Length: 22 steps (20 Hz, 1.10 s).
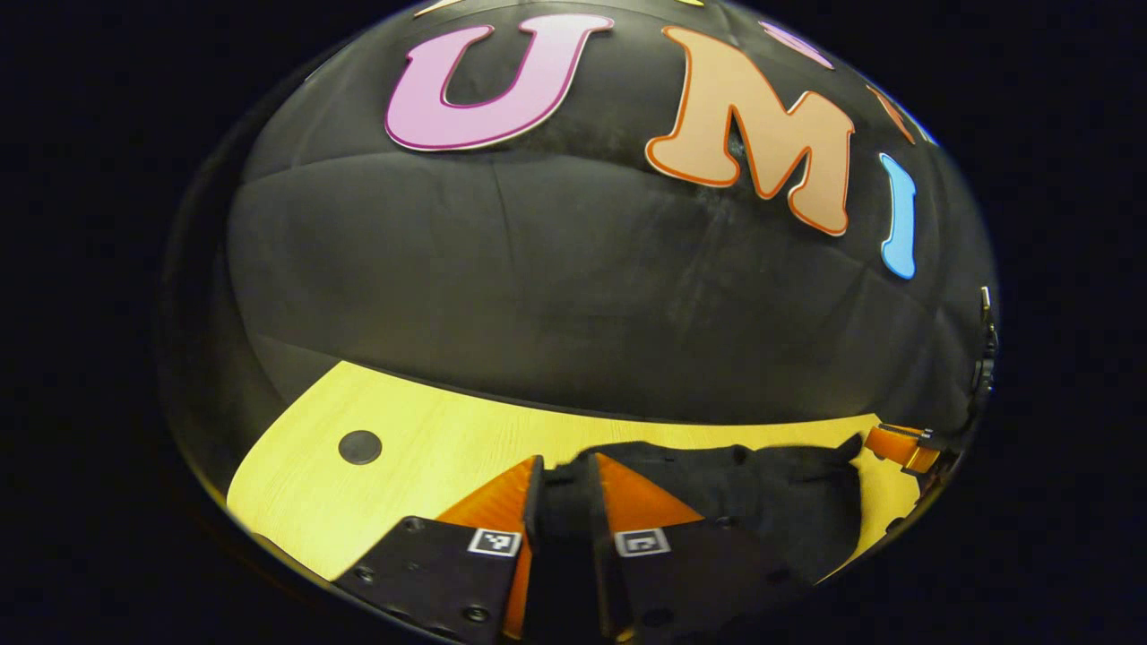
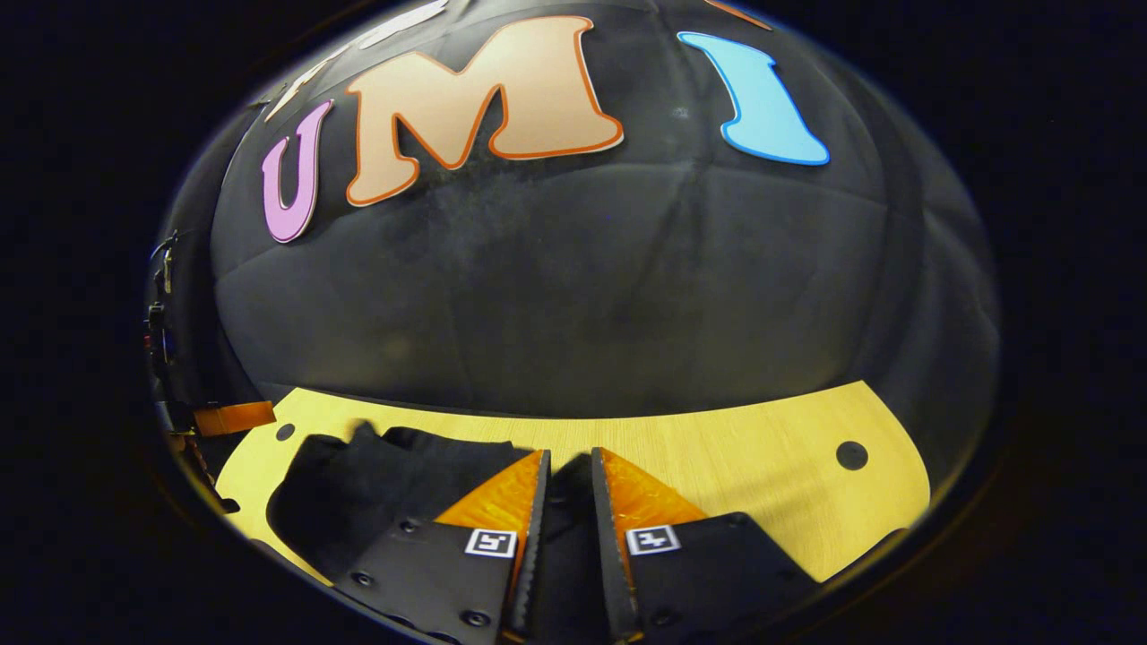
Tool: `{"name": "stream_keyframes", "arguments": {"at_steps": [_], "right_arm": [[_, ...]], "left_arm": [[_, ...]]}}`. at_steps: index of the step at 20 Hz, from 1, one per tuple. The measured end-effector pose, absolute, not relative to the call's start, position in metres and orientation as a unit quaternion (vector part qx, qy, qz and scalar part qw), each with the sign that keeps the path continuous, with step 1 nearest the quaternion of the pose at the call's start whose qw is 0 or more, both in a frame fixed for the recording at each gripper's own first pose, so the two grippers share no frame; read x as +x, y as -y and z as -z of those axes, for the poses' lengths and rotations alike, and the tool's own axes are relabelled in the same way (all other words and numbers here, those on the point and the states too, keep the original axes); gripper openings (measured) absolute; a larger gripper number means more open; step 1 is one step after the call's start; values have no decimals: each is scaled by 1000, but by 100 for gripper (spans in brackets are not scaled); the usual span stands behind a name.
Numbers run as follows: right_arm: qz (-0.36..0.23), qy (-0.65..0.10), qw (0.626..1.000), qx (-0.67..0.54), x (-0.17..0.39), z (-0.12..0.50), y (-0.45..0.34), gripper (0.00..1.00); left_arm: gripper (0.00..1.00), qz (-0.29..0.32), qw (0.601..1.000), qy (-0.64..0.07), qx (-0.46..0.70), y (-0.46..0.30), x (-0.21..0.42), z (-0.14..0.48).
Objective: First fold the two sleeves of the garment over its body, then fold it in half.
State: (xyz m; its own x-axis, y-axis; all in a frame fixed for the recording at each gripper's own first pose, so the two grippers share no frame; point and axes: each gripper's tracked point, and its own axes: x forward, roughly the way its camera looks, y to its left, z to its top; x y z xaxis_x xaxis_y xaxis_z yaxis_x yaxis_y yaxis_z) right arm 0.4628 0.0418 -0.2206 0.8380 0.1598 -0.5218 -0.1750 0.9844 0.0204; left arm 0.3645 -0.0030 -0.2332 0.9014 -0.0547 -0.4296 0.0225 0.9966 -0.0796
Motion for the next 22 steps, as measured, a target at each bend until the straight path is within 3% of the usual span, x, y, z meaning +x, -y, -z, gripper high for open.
{"name": "stream_keyframes", "arguments": {"at_steps": [2,3,4,6,13,22], "right_arm": [[-96,-254,962,-12,461,206,-41,34],[-99,-247,964,-14,457,195,-41,50],[-103,-241,965,-20,452,187,-41,66],[-123,-223,967,-23,437,166,-47,97],[-154,-117,981,-5,355,71,-67,98],[-125,-50,991,3,219,14,-63,95]], "left_arm": [[63,9,976,-217,-30,-1,362,225],[79,5,976,-214,-28,-3,358,219],[88,0,977,-210,-29,-5,353,211],[94,-4,979,-199,-38,-3,338,186],[92,12,998,-51,-29,16,262,57],[93,18,999,-49,11,20,135,31]]}}
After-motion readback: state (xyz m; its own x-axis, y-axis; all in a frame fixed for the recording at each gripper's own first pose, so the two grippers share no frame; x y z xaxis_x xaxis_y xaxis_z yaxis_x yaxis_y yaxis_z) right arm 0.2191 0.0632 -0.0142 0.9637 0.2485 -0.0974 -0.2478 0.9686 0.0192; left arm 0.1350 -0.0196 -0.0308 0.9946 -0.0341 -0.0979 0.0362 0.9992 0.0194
